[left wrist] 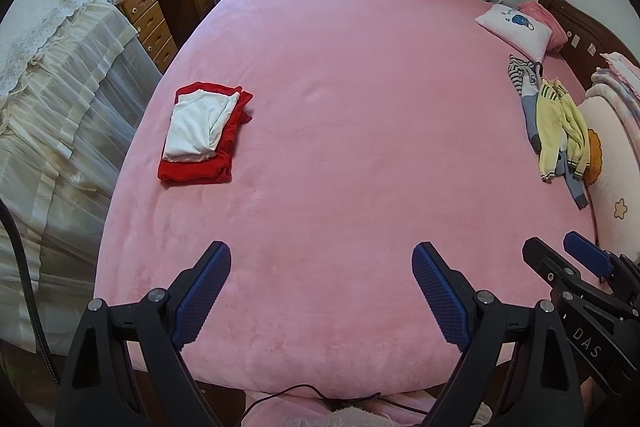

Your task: Fold small clothes

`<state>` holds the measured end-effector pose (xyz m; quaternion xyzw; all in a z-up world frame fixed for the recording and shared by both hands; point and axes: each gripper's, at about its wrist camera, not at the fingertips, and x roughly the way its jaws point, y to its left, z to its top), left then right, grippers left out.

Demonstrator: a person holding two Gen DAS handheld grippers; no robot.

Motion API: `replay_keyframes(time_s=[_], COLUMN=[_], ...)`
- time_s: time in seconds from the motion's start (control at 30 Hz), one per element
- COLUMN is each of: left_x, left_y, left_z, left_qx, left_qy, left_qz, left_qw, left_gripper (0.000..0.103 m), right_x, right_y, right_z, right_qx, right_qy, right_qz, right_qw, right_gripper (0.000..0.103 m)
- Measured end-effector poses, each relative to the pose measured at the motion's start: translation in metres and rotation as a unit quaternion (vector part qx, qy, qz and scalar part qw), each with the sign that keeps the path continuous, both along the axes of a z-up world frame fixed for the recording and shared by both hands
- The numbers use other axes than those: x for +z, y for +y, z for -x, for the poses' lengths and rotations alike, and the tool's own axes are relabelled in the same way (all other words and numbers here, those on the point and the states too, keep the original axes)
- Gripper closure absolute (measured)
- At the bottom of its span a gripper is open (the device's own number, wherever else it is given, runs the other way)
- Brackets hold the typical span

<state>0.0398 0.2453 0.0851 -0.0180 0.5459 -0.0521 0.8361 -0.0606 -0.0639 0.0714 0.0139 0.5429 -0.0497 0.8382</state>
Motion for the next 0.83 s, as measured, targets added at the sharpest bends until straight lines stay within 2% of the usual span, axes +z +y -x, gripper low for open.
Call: replay_keyframes(time_s=[0.83], left_x=[-0.0029], left_y=[-0.0071], left_z=[-0.0047], left_qx=[-0.007], left_qy=[0.022], left_qz=[-0.003], left_qw=[0.9997], left_gripper=[0.012], right_x=[-0.0009], right_y=[-0.0032], right_z=[-0.0035], right_qx=[0.004], right_qy=[0.000], right_qz=[0.004], right_qw=[1.000], right_gripper=[0.042])
